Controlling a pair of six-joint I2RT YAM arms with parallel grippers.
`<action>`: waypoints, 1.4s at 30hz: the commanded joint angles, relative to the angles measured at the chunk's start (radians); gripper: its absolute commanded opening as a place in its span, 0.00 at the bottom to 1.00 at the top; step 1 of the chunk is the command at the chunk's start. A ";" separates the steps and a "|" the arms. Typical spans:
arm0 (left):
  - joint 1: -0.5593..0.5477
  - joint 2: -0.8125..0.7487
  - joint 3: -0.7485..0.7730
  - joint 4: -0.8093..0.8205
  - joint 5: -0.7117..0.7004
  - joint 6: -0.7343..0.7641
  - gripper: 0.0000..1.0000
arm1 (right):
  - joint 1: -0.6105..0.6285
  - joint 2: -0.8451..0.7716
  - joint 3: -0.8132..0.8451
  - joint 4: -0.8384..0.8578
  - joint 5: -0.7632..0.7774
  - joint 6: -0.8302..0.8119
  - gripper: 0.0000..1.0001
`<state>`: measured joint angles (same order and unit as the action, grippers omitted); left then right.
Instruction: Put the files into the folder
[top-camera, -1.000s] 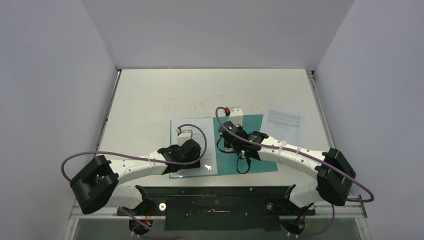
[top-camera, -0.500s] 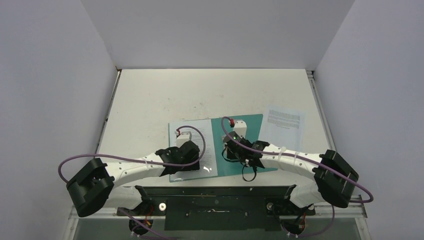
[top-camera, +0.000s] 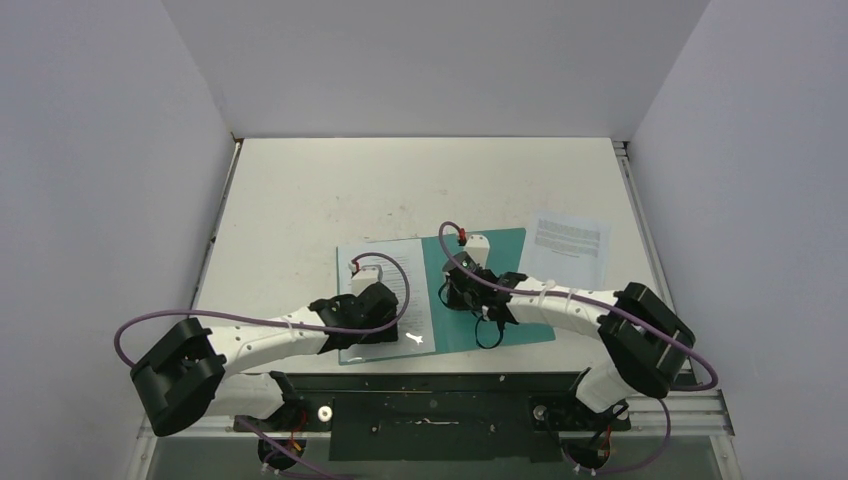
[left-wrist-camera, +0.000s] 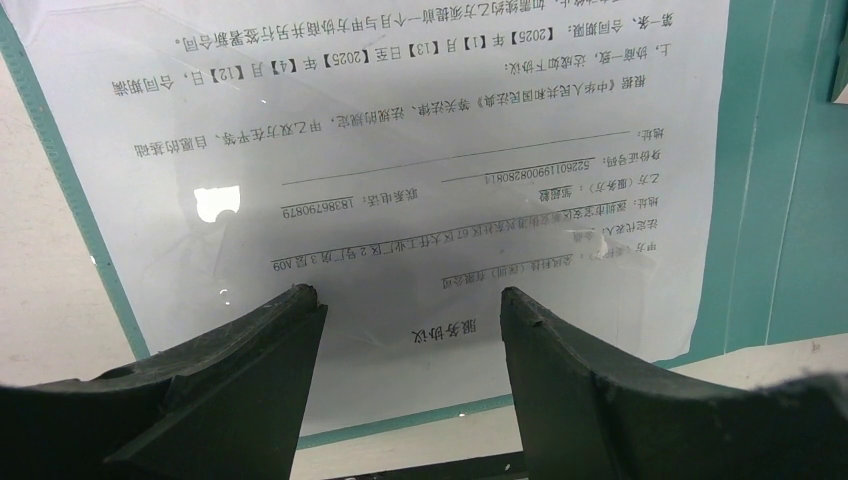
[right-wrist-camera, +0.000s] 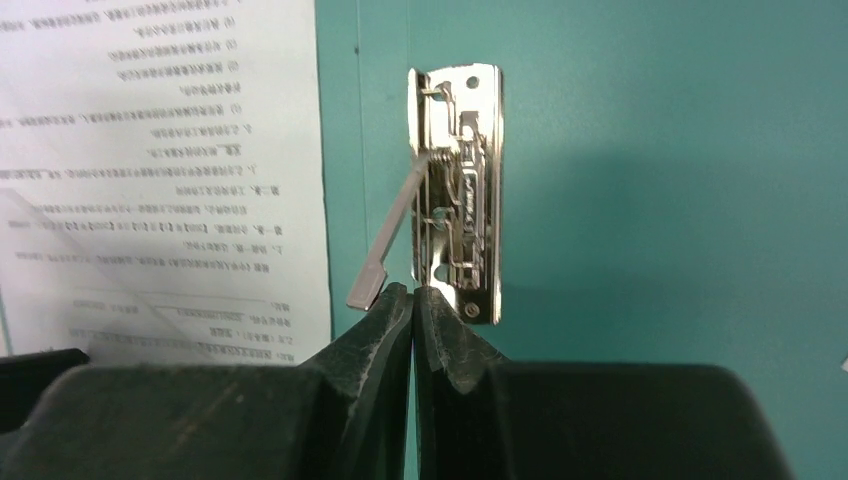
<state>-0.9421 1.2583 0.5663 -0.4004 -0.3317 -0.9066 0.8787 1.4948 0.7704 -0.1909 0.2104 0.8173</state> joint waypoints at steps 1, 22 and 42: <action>-0.007 0.008 -0.039 -0.107 0.049 -0.017 0.64 | -0.026 0.029 0.080 0.070 -0.016 -0.003 0.05; -0.006 -0.029 -0.049 -0.123 0.043 -0.018 0.64 | -0.177 0.219 0.258 0.117 -0.098 -0.071 0.05; -0.007 -0.148 0.029 -0.212 0.017 0.000 0.64 | -0.244 -0.111 0.187 -0.093 0.087 -0.186 0.33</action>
<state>-0.9432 1.1717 0.5495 -0.5518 -0.3199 -0.9104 0.6624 1.4906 0.9936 -0.2222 0.2054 0.6704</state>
